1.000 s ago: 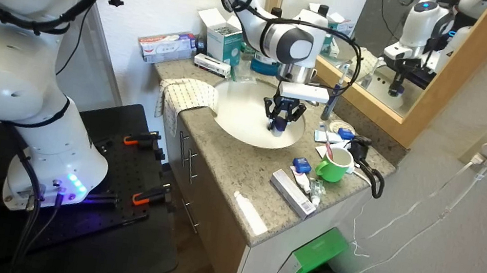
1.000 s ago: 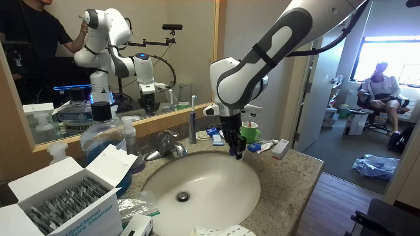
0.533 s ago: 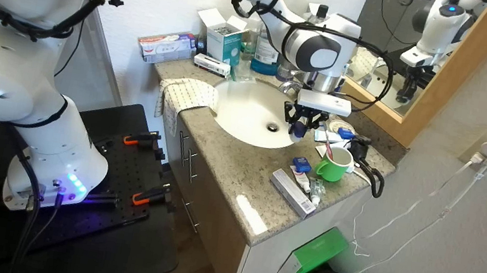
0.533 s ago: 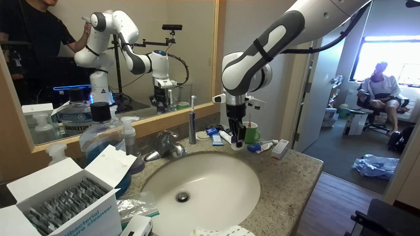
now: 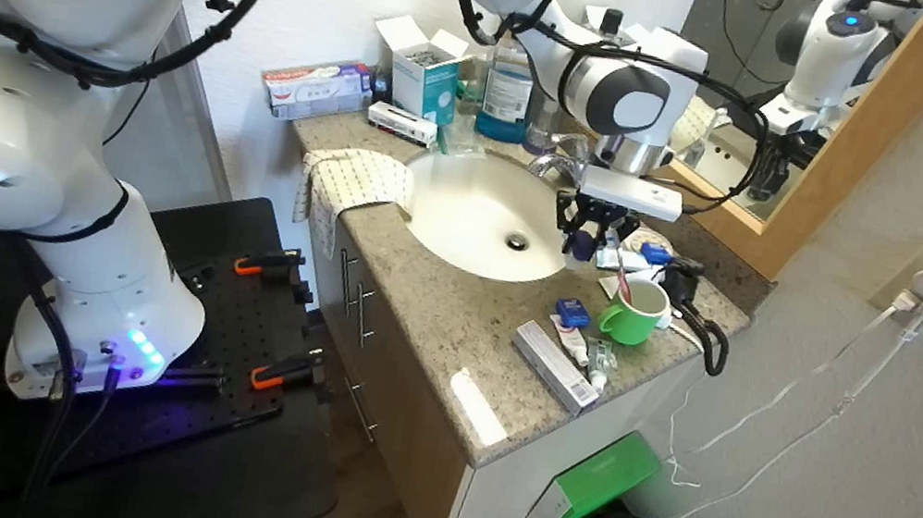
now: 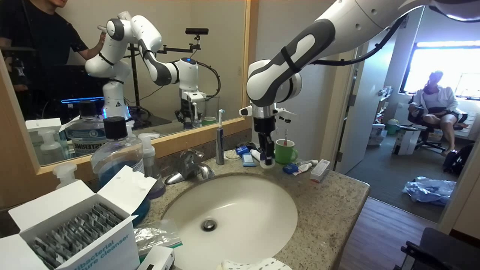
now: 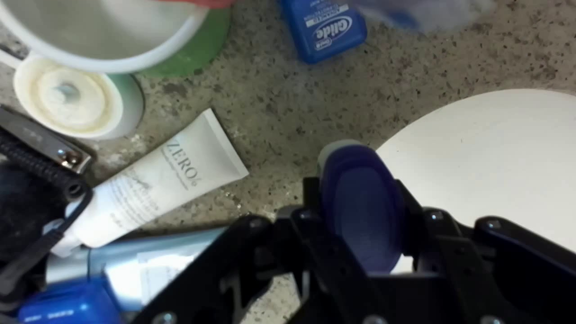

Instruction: Remove the Vaseline from the sink and place it on the right side of the counter

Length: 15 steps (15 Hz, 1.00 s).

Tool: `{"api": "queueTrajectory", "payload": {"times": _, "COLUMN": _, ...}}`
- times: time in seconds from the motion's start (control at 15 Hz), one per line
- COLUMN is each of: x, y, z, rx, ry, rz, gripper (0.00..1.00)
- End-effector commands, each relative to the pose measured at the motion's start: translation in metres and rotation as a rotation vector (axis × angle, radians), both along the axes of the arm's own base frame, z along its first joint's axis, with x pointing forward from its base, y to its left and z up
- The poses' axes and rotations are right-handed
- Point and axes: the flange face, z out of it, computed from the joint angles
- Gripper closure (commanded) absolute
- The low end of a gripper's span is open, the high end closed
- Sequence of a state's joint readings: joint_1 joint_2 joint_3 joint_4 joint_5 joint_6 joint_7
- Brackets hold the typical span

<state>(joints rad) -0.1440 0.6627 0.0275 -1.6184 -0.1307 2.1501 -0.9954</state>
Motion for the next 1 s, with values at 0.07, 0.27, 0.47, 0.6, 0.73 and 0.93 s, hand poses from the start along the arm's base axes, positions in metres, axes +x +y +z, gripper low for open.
{"api": "queueTrajectory", "payload": {"times": 0.07, "x": 0.021, "y": -0.006, "z": -0.009, "rx": -0.021, "ry": 0.051, "rz": -0.069, "gripper": 0.85}}
{"api": "queueTrajectory", "payload": {"times": 0.27, "x": 0.029, "y": -0.008, "z": -0.016, "rx": -0.03, "ry": 0.072, "rz": -0.092, "gripper": 0.85}}
{"api": "queueTrajectory", "payload": {"times": 0.47, "x": 0.035, "y": -0.009, "z": -0.021, "rx": -0.035, "ry": 0.08, "rz": -0.105, "gripper": 0.85}}
{"api": "queueTrajectory", "payload": {"times": 0.6, "x": 0.038, "y": -0.01, "z": -0.024, "rx": -0.038, "ry": 0.081, "rz": -0.106, "gripper": 0.85}}
{"api": "queueTrajectory", "payload": {"times": 0.73, "x": 0.041, "y": -0.01, "z": -0.023, "rx": -0.042, "ry": 0.08, "rz": -0.107, "gripper": 0.85}}
{"api": "queueTrajectory", "payload": {"times": 0.93, "x": 0.043, "y": -0.009, "z": -0.023, "rx": -0.048, "ry": 0.08, "rz": -0.105, "gripper": 0.69}}
